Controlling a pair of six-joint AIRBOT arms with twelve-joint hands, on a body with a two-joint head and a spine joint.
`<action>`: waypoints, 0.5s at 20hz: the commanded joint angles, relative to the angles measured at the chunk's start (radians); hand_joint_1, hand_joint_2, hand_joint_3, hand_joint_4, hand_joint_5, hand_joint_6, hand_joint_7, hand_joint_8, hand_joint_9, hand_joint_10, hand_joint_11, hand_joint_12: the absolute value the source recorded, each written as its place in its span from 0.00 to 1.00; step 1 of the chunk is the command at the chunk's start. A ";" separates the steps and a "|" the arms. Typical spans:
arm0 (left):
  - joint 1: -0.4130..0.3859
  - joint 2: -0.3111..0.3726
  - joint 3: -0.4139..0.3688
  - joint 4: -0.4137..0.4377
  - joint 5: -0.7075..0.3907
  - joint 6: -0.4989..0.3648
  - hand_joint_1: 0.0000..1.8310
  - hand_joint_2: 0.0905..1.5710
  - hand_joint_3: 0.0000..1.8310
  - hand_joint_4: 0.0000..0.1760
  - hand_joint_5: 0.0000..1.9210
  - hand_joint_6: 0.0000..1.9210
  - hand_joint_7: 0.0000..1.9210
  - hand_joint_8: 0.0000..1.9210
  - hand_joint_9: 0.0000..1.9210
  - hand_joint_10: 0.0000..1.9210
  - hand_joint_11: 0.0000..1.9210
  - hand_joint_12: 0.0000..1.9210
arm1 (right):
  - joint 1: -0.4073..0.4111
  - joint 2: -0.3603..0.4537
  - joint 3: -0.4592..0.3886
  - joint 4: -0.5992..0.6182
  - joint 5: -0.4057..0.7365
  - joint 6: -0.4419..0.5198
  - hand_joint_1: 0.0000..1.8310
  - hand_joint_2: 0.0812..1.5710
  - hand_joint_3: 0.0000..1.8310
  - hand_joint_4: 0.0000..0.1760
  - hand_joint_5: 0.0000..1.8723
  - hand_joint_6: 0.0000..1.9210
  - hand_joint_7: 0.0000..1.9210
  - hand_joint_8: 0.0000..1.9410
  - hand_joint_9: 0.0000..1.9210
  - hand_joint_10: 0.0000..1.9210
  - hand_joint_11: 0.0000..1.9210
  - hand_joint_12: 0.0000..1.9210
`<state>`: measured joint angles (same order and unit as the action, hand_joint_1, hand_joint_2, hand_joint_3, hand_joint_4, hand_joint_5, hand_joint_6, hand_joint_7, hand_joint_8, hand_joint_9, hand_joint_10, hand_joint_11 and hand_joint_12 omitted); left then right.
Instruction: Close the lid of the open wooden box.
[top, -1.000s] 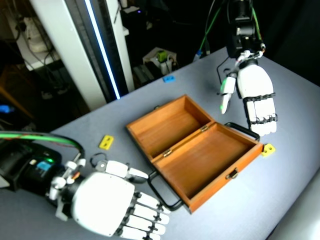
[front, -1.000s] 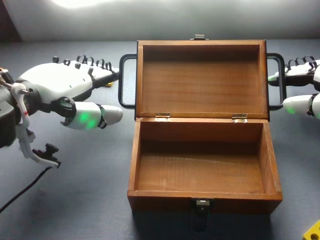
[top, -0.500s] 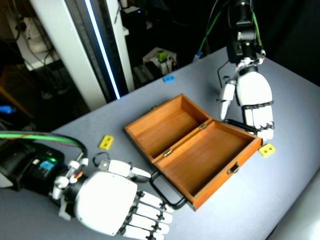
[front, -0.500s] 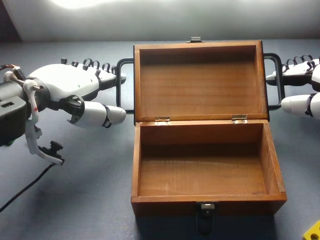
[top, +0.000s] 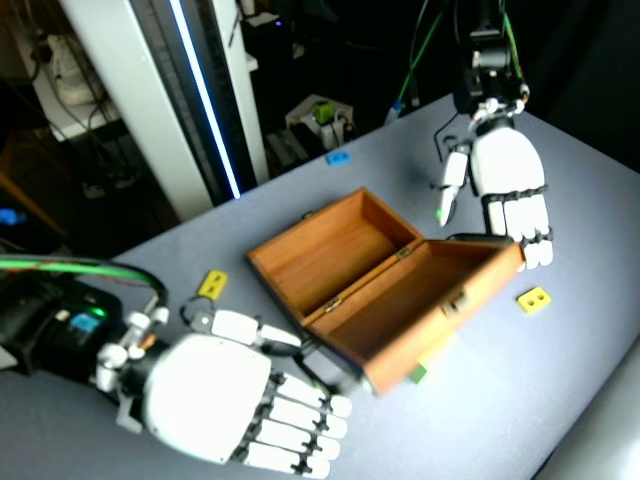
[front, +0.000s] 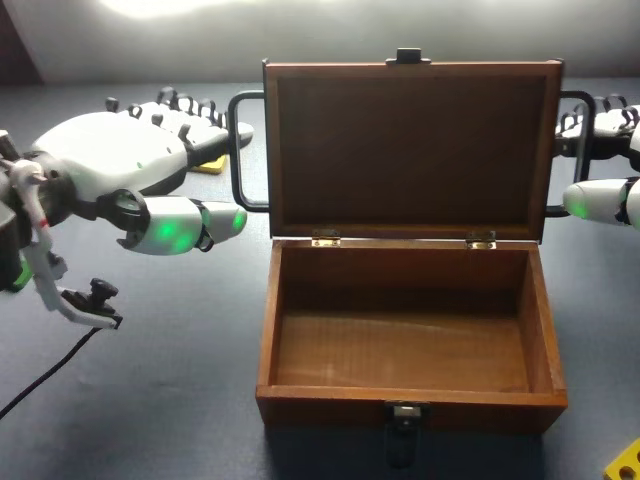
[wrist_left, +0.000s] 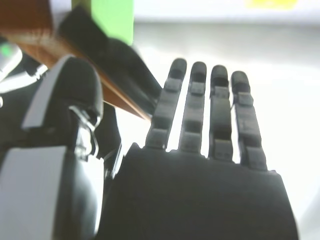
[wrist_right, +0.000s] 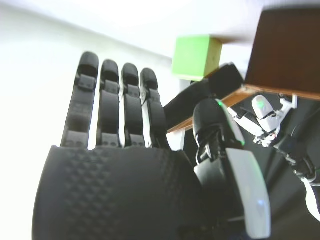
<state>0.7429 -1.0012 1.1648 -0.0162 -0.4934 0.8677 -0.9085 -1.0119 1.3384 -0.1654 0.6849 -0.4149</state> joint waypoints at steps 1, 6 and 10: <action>-0.005 -0.004 -0.023 0.024 -0.185 -0.005 0.00 0.87 0.00 0.00 0.00 0.00 0.01 0.00 0.01 0.00 0.00 0.00 | 0.024 -0.006 -0.021 0.002 0.218 0.015 0.03 0.94 0.00 0.00 0.14 0.00 0.14 0.00 0.13 0.00 0.13 0.01; 0.046 0.052 -0.087 0.004 -0.306 -0.005 0.00 0.86 0.00 0.00 0.02 0.01 0.03 0.01 0.03 0.01 0.03 0.01 | -0.006 0.035 -0.078 0.009 0.307 0.015 0.06 0.91 0.00 0.00 0.11 0.00 0.11 0.00 0.09 0.00 0.09 0.00; 0.096 0.103 -0.144 -0.005 -0.390 -0.006 0.00 0.86 0.00 0.00 0.06 0.00 0.07 0.00 0.07 0.00 0.04 0.04 | -0.062 0.076 -0.125 0.020 0.373 0.015 0.13 0.88 0.00 0.00 0.09 0.00 0.10 0.00 0.08 0.00 0.08 0.00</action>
<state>0.8524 -0.9001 1.0153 -0.0082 -0.7284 0.8692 -0.9829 -0.9360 1.2102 -0.1780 0.9253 -0.4065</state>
